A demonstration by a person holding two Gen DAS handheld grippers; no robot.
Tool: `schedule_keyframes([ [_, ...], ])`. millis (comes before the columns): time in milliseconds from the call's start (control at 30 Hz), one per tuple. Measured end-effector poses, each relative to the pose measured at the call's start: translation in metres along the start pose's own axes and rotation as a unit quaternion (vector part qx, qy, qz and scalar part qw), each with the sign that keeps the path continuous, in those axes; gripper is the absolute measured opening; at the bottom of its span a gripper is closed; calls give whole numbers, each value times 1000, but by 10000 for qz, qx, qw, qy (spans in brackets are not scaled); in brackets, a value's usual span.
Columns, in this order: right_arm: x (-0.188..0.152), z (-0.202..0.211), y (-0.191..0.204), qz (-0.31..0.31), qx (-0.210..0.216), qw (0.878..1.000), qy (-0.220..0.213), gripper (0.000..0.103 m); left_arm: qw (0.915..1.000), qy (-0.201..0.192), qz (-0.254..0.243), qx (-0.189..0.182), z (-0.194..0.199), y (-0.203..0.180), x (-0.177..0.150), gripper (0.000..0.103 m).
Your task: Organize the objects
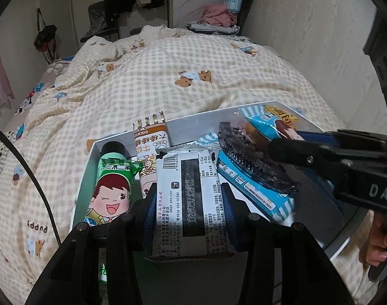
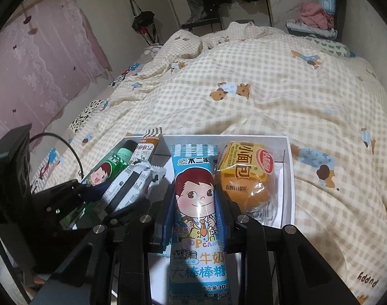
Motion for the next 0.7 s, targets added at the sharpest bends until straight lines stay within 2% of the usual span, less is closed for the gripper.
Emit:
schedule_keyframes([
  [167,-5,4,5,148,32,9999,-53,30,9999,-75,61,80,5,3,-2,51],
  [300,-6,7,8,130,59,9998,-140,38,9995,-271,36,184,16,3,0,56],
  [367,-5,13,10,47,244,9993,-279,54,9989,-425,-28,192,26,1,2,68],
  [400,-4,19,12,19,287,9989,-381,69,9986,-482,-49,193,30,1,3,70],
  [433,-3,24,13,15,274,9986,-459,79,9981,-581,-87,209,37,0,4,72],
  [533,-3,40,22,150,402,9975,-570,79,9962,-788,-251,260,58,-5,6,78],
  [600,-3,53,27,244,334,9973,-613,79,9950,-870,-383,291,70,-8,6,78],
  [700,-7,80,34,300,550,9946,-822,79,9919,-1049,-604,393,97,-12,1,80],
])
Point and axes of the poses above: each gripper's, at about its wrist camera, not at the fingertips, and z roughly against the way its jaws point, y to its left, x to its top, the point moved 6 cm from there along -z, roughly the way its jaws point, and after that the axes turned 5 degrees about -x, right-handed, at the moved point
